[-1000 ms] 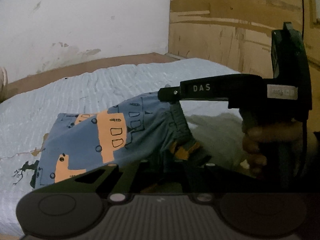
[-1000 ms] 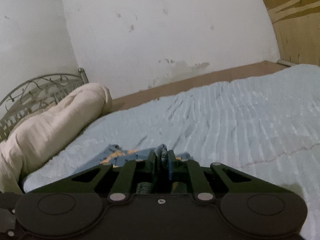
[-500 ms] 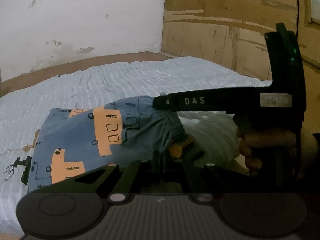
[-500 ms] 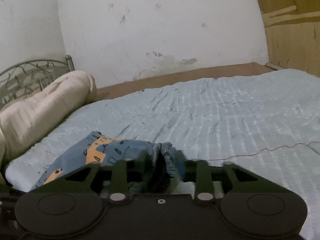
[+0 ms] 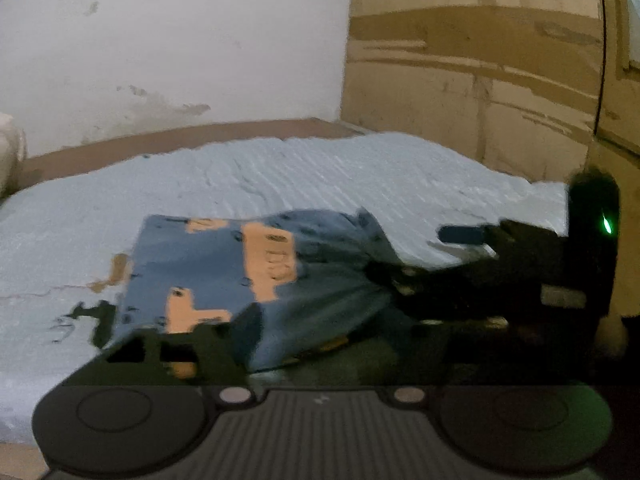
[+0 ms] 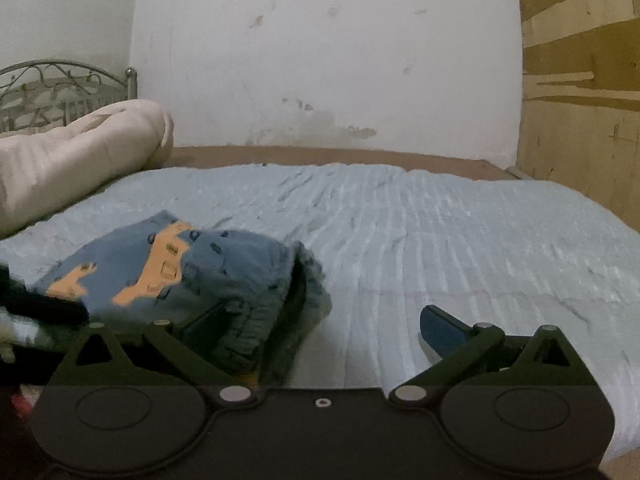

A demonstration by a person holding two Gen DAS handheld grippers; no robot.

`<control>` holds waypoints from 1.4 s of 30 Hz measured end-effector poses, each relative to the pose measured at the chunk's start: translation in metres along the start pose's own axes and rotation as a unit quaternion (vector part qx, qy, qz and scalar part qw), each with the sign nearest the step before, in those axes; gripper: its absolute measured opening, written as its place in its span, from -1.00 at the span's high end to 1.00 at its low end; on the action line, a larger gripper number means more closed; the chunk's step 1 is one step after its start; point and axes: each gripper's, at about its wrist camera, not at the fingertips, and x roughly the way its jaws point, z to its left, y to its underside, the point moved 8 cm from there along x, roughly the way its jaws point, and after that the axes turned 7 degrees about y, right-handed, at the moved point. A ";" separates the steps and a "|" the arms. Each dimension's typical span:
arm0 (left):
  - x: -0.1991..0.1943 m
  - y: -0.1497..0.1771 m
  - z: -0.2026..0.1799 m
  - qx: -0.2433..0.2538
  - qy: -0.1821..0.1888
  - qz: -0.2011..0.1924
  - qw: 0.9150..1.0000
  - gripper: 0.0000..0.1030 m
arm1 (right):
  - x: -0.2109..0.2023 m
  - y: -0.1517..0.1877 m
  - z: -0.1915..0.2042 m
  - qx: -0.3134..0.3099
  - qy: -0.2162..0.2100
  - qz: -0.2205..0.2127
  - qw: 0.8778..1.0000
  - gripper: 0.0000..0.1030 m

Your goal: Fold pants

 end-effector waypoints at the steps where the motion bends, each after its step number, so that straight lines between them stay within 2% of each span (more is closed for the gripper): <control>1: -0.004 -0.002 0.004 -0.001 -0.006 -0.006 1.000 -0.65 | -0.004 0.001 -0.001 -0.002 -0.002 -0.008 1.000 -0.99; 7: -0.026 -0.008 0.034 -0.018 -0.052 -0.020 0.998 -0.75 | -0.008 0.000 -0.008 0.017 -0.018 -0.011 1.000 -0.99; 9: -0.029 -0.011 0.047 -0.035 -0.075 -0.024 0.996 -0.88 | -0.011 -0.003 -0.008 0.022 -0.016 -0.015 1.000 -0.99; 13: -0.025 -0.016 0.069 -0.067 -0.120 -0.027 0.990 -0.99 | -0.020 -0.009 -0.004 0.019 -0.009 -0.042 0.999 -0.99; 15: -0.019 -0.013 0.082 -0.085 -0.159 -0.011 0.983 -0.99 | -0.019 -0.008 -0.006 0.019 -0.001 -0.040 0.999 -0.99; 19: -0.005 0.005 0.103 -0.114 -0.195 0.044 0.973 -0.99 | -0.015 0.000 -0.014 0.028 0.015 -0.026 0.999 -0.99; 21: -0.003 0.015 0.107 -0.119 -0.197 0.065 0.971 -0.98 | -0.014 0.003 -0.019 0.031 0.026 -0.022 0.999 -0.99; 27: -0.013 0.011 0.107 -0.123 -0.181 0.055 0.974 -0.99 | -0.015 -0.002 -0.027 0.039 0.028 -0.031 0.998 -0.99; 32: -0.011 -0.025 0.110 -0.125 -0.172 0.017 0.977 -0.99 | -0.002 -0.028 -0.016 0.030 0.012 -0.050 0.998 -0.99; 35: 0.008 -0.048 0.119 -0.118 -0.173 0.007 0.978 -0.99 | 0.016 -0.041 -0.002 0.018 -0.004 -0.041 0.999 -0.99; 39: 0.047 -0.053 0.136 -0.110 -0.174 0.043 0.978 -0.99 | 0.044 -0.043 0.011 -0.003 -0.013 -0.009 1.000 -0.99; 42: 0.070 -0.043 0.147 -0.116 -0.190 0.074 0.972 -0.99 | 0.063 -0.037 0.013 -0.016 0.003 0.014 1.000 -0.99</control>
